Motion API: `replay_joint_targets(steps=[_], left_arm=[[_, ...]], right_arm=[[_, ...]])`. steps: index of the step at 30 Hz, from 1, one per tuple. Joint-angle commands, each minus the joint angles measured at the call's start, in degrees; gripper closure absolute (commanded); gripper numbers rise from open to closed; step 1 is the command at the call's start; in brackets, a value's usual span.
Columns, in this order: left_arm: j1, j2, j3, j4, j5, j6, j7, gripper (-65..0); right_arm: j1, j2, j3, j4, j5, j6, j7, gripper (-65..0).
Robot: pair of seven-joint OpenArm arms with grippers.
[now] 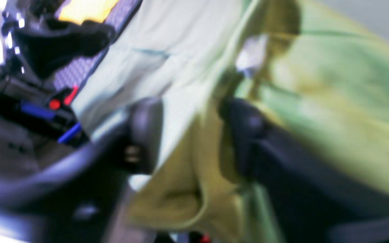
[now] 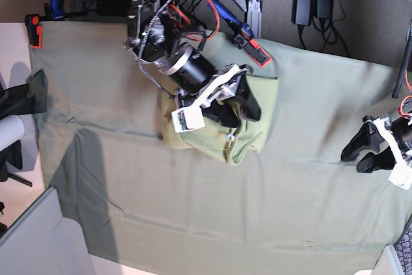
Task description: Fold the T-shirt properly
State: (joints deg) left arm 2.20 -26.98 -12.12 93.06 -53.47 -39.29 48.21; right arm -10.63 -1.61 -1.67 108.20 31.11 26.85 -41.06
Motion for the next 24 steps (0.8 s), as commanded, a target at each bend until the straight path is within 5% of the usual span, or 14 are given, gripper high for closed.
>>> replay_joint_targets(steps=[1, 11, 13, 16, 17, 18, 24], left_arm=[[-0.9, -0.98, -0.39, 1.07, -1.2, -0.71, -1.16, -40.6], [-0.92, -0.96, -0.31, 1.14, -4.26, -0.71, -1.2, -39.1], [-0.9, -0.96, 0.04, 1.68, -4.33, -0.71, -0.72, -23.8], [-0.9, -0.96, 2.58, 2.99, -4.59, -0.71, 0.17, 0.0], [-0.9, -0.96, 4.13, 3.45, -4.55, -0.71, 0.79, 0.0], [-0.9, -0.96, 5.88, 3.98, -4.52, -0.71, 1.62, 0.0], [-0.92, -0.96, 20.55, 9.55, 2.29, -0.71, 3.52, 0.0]], right_arm=[[0.42, -0.15, -1.25, 0.48, 0.76, 2.56, 1.4, -39.0], [1.51, -0.15, -5.01, 1.29, 1.81, 2.51, 6.14, -39.0], [3.34, -0.17, -2.16, 2.16, 1.09, 2.54, 7.69, -37.9], [8.04, -0.15, 4.7, 2.58, -2.93, 2.51, 7.89, -16.5], [9.86, -0.13, 7.34, 2.51, -4.76, 2.49, 7.89, -4.8], [11.78, -0.07, 10.03, 2.36, -6.34, 2.49, 7.89, 0.0], [21.29, 3.98, 20.92, -3.82, -9.03, 2.47, 8.09, 0.0]])
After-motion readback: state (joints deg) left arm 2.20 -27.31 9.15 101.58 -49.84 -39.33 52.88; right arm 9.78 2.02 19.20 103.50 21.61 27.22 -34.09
